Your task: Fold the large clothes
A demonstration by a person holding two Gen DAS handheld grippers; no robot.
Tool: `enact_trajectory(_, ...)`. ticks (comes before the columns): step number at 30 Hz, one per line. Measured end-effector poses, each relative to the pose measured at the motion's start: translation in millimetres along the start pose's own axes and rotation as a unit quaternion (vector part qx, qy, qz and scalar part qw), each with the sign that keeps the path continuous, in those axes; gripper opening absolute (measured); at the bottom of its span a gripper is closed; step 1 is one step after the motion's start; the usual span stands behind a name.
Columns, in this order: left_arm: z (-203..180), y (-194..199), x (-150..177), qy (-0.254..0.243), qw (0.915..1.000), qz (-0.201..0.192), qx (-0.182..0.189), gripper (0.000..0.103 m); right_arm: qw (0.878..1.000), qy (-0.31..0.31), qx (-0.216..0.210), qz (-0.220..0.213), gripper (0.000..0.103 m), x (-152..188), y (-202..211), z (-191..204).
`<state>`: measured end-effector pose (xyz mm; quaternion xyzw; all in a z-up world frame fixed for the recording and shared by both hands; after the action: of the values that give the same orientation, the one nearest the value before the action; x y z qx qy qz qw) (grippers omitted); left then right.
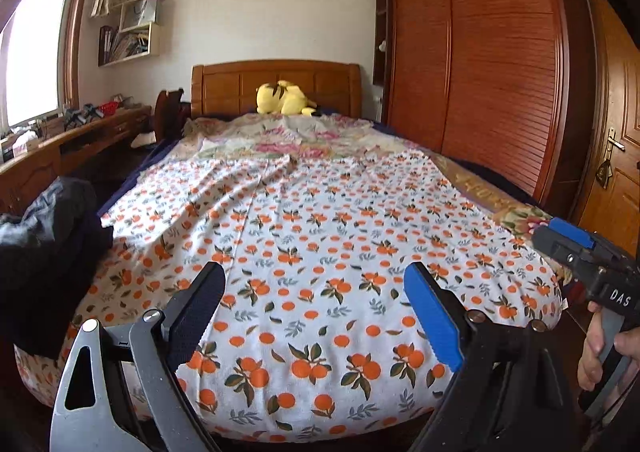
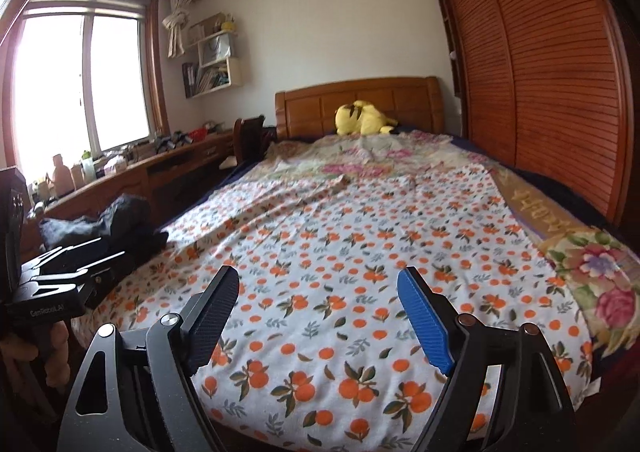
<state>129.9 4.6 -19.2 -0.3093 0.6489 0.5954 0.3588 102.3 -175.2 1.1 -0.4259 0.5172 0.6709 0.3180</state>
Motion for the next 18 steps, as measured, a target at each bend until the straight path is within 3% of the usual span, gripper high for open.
enact_trajectory(9,5.3,43.0,-20.8,-0.006,0.9989,-0.044,-0.017,0.091,0.999,0.013,0.005,-0.045,0.083,-5.8,51.5,13.4)
enact_trajectory(18,10.1,66.6,-27.1,-0.004,0.9971,-0.07,-0.028,0.091,0.998,0.017,0.017,-0.052,0.083,2.2,62.4,7.8)
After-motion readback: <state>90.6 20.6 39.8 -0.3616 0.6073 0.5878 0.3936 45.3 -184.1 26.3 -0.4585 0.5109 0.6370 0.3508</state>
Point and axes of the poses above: each gripper's, at about its wrist camera, not at the fingertips, and y roughly against the way its jaws point, z to its left, x to its underside, the point moved 10 cm from there along -y, roughly the way its jaws point, and after that the axes turned 8 degrees about z, right-handed, at the moved point
